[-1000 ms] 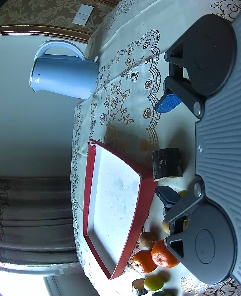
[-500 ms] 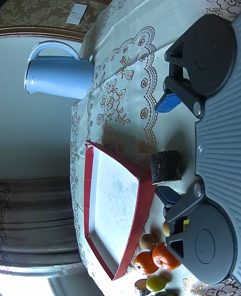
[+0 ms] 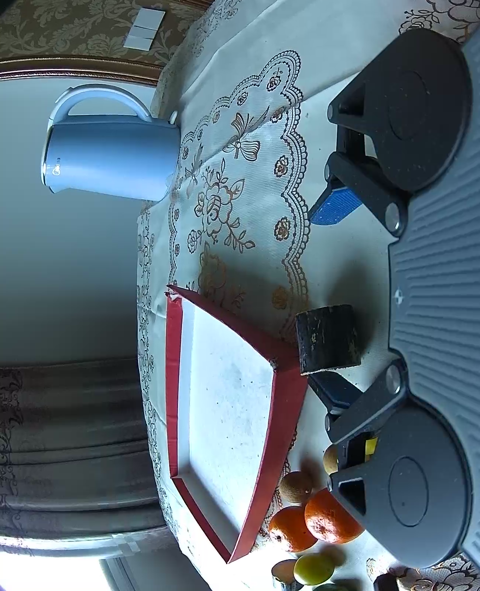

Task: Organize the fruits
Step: 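Move left tool toward green cucumber piece while right tool approaches dark eggplant slice, then close left tool on cucumber piece while right tool closes on eggplant slice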

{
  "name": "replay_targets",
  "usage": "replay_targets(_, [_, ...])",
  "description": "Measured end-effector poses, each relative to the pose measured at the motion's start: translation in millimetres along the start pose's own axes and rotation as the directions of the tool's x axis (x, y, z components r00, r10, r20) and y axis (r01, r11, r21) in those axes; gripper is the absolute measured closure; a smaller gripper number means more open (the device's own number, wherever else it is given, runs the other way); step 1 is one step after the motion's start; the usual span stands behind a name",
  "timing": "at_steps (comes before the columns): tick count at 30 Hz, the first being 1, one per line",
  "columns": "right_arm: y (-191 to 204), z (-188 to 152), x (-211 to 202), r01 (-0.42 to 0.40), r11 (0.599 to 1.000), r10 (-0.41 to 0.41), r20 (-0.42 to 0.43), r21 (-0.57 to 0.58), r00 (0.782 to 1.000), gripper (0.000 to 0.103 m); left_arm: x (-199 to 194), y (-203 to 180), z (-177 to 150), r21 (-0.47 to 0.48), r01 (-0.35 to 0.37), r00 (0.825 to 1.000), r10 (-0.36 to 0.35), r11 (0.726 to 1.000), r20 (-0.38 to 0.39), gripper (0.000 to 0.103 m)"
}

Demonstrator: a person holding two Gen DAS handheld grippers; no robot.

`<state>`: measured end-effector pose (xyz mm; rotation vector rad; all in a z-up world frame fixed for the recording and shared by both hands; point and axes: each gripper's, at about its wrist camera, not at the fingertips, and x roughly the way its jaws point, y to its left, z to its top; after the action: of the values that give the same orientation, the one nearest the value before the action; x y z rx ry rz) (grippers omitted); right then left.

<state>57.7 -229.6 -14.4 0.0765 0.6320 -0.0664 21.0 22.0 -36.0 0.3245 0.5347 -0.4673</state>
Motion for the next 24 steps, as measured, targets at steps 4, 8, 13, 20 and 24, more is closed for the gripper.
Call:
replay_targets(4, [0.4,0.2,0.3,0.002,1.000,-0.002,0.003,-0.003,1.000,0.016,1.7,11.4,1.1,-0.076,0.055,0.998,-0.058,0.996,-0.037,0.008])
replay_targets(8, [1.0,-0.3,1.6,0.003,1.000,-0.003,0.003,0.000,1.000,0.016,-0.5,8.8,1.0,-0.068,0.051,0.998,-0.053,0.996,-0.039,0.011])
replay_targets(13, [0.6,-0.5,1.5,0.000,1.000,0.000,0.005,0.006,1.000,0.016,-4.7,13.9,1.4,-0.089,0.043,0.998,-0.046,0.995,-0.035,0.025])
replay_targets(20, [-1.1,-0.6,2.0,-0.002,1.000,0.002,0.002,0.012,1.000,0.016,5.9,31.5,-2.6,-0.161,0.065,0.995,-0.076,0.985,-0.066,0.045])
replay_targets(24, [-1.9,-0.3,1.3,0.002,1.000,-0.002,0.007,0.013,1.000,0.016,3.0,30.5,-2.1,-0.152,0.023,0.997,-0.034,0.988,-0.072,0.059])
